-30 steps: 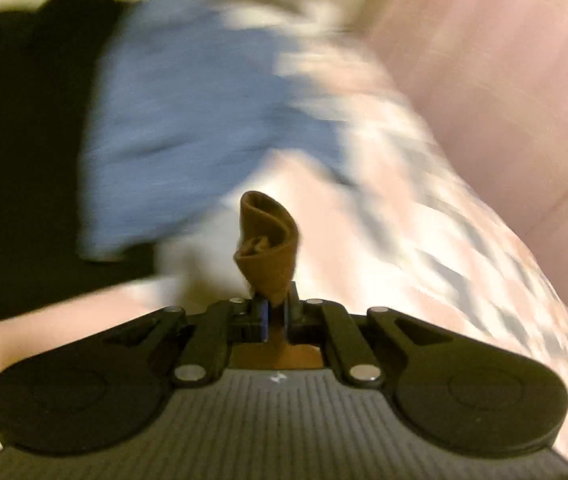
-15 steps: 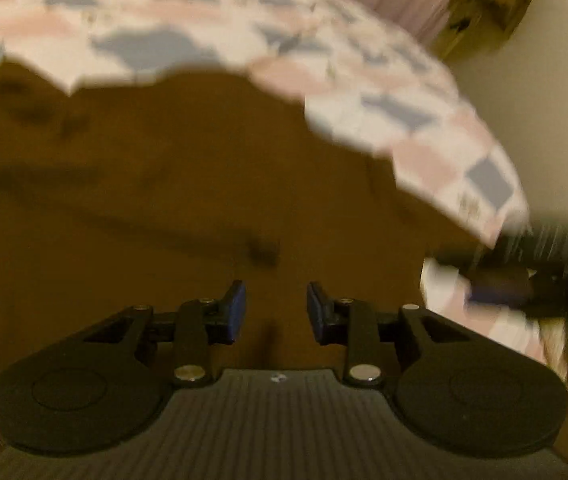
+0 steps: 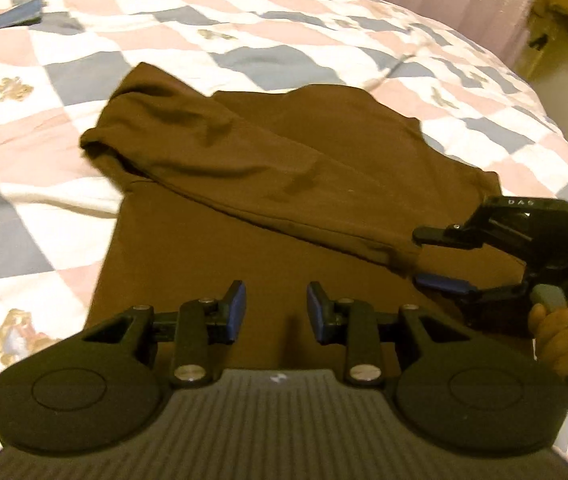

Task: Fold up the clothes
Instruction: 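Grasp the other sleeve cuff with the right gripper and fold it across the body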

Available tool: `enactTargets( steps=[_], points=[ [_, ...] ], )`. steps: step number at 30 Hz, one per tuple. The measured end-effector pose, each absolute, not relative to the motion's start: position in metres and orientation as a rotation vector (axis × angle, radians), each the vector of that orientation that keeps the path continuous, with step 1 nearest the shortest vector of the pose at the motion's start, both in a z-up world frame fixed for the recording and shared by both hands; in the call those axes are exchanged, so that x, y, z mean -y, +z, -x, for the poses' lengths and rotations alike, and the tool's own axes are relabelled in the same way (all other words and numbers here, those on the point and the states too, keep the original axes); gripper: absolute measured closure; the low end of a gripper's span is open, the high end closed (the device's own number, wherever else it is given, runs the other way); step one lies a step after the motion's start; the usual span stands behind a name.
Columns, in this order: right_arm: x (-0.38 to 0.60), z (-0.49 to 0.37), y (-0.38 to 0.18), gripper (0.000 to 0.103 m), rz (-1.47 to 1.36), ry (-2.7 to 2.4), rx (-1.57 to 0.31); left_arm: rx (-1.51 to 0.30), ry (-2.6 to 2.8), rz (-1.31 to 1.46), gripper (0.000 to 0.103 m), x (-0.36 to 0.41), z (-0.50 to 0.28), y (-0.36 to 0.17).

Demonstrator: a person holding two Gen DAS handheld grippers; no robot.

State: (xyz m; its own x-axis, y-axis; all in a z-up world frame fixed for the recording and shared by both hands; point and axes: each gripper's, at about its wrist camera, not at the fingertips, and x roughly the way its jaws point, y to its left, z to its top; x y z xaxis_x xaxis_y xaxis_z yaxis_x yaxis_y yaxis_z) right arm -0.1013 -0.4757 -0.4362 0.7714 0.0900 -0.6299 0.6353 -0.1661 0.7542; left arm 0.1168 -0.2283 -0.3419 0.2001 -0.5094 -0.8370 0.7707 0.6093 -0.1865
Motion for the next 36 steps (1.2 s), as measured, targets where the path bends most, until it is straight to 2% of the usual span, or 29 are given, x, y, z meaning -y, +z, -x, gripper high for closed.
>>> enactTargets(
  steps=[4, 9, 11, 14, 21, 27, 36],
  points=[
    [0.48, 0.093, -0.454, 0.058, -1.712, -0.567, -0.538, -1.06, -0.889, -0.255, 0.075, 0.22, -0.122, -0.342],
    [0.484, 0.067, -0.449, 0.06, -1.59, -0.498, -0.581, -1.081, -0.9, -0.233, 0.075, 0.217, -0.132, -0.347],
    [0.486, 0.054, -0.443, 0.098, -1.499, -0.501, -0.634, -1.081, -0.903, -0.225, 0.075, 0.217, -0.138, -0.346],
    [0.496, 0.049, -0.416, 0.1, -1.381, -0.491, -0.604, -1.066, -0.916, -0.216, 0.075, 0.214, -0.147, -0.339],
    [0.539, 0.108, -0.294, 0.1, -1.029, -0.572, -0.438, -1.001, -0.979, -0.27, 0.077, 0.217, -0.163, -0.325],
    [0.555, 0.159, -0.306, 0.1, -1.082, -0.714, -0.556, -0.996, -1.025, -0.341, 0.078, 0.234, -0.163, -0.338],
    [0.547, 0.18, -0.299, 0.1, -1.038, -0.745, -0.519, -0.953, -1.042, -0.412, 0.083, 0.235, -0.175, -0.342]
  ],
)
